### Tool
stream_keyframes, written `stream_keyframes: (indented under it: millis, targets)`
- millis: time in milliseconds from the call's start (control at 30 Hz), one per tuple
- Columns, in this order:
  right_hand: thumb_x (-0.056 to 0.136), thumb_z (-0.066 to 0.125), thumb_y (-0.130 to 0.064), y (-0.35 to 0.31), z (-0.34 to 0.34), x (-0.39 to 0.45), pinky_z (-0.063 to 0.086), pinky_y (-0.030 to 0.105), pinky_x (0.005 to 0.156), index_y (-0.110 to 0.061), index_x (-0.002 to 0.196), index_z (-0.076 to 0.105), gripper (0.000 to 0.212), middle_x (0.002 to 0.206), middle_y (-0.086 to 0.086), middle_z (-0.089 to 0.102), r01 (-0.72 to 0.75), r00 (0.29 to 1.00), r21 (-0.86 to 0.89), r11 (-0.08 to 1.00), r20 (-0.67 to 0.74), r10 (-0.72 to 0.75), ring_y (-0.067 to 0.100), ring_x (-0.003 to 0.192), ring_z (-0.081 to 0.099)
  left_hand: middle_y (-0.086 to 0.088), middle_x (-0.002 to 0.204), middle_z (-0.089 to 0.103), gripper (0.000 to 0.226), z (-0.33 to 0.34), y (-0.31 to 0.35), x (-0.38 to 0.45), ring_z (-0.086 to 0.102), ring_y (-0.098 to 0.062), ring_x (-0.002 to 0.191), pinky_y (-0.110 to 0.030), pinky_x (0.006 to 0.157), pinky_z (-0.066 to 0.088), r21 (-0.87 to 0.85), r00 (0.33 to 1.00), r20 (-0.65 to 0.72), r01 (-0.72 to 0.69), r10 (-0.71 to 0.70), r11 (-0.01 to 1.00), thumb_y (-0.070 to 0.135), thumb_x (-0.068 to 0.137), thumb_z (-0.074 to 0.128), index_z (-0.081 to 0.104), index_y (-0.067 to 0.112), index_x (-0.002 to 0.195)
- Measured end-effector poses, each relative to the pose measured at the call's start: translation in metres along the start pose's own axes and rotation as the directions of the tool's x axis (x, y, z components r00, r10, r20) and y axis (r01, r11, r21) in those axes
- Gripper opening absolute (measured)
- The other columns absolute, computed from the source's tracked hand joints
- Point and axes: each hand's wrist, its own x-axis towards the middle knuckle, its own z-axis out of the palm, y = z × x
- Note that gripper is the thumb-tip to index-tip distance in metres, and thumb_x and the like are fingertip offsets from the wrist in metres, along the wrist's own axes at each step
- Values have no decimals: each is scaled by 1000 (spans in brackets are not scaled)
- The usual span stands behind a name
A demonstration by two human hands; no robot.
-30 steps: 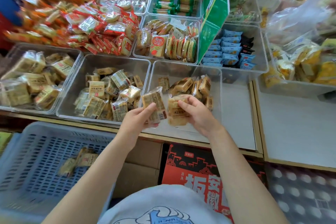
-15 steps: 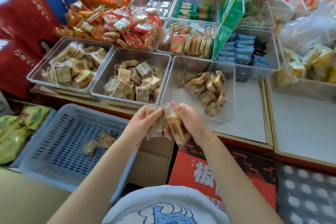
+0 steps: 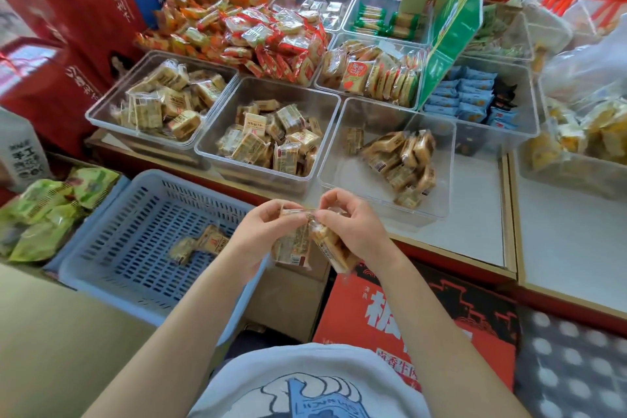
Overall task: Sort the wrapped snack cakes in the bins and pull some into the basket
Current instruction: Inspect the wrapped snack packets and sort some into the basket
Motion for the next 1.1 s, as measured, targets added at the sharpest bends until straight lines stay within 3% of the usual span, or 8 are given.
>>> stream_keyframes:
  millis: [100,200,533,667,800,900,1033,1100]
  targets:
    - [92,69,-12,0,5,-4,56,38,68,-16,83,64,10,76,-2,62,12,999,23,1000,-53,-11,15,68,62,-13,91,73,12,1,-4,-3,68,-24,82,-36,72,56,-75,998,-56,4,-8,997,18,94,70,70,6,96]
    - [90,69,-9,-2,7,-6,53,32,66,-16,81,64,12,73,-7,60,9,998,33,999,-63,-7,12,67,59,-9,82,72,15,1,-6,-7,69,-21,77,-33,72,57,-128,992,-126,-24,7,991,14,93,71,67,7,80]
    - [95,69,-18,-3,3,-7,49,18,59,-20,84,66,12,70,-7,58,-67,996,42,997,64,64,8,63,56,-8,81,73,13,-6,-1,-16,71,-17,73,-26,65,59,-241,992,-125,4,-35,971,12,93,70,67,4,83]
    - [95,69,-13,-5,8,-4,47,16,56,-16,79,65,16,61,-15,58,-42,999,41,998,14,41,4,56,54,-7,80,73,12,-3,-5,-11,69,-18,73,-29,70,60,-238,980,-195,1,-49,971,14,94,70,68,7,85]
    - [94,68,-11,-3,10,0,50,18,58,-11,81,67,12,67,-9,62,-44,995,115,992,-86,54,4,62,59,-9,96,75,28,-11,-1,-6,71,-22,87,-34,73,59,-156,994,26,105,-102,982,27,88,72,64,8,106]
    - [95,67,-16,-1,3,5,52,20,59,-12,87,70,9,74,-4,65,-80,982,147,986,-158,103,5,65,61,-11,108,74,52,-15,-1,-7,70,-23,87,-30,60,57,-63,971,188,161,-147,985,22,78,79,61,12,126]
    - [97,64,-21,3,0,9,59,32,71,-23,99,71,7,94,4,73,-187,963,163,969,-163,214,14,76,69,-14,108,77,49,-14,-1,0,75,-25,87,-27,57,59,-186,990,-7,138,-141,973,17,84,76,58,7,128]
    - [97,65,-23,4,-3,10,56,29,67,-22,102,71,8,92,2,73,-234,959,132,963,-130,251,10,72,69,-15,107,77,43,-16,-3,7,76,-24,87,-28,59,60,-261,975,-150,120,-163,958,15,91,73,57,5,129]
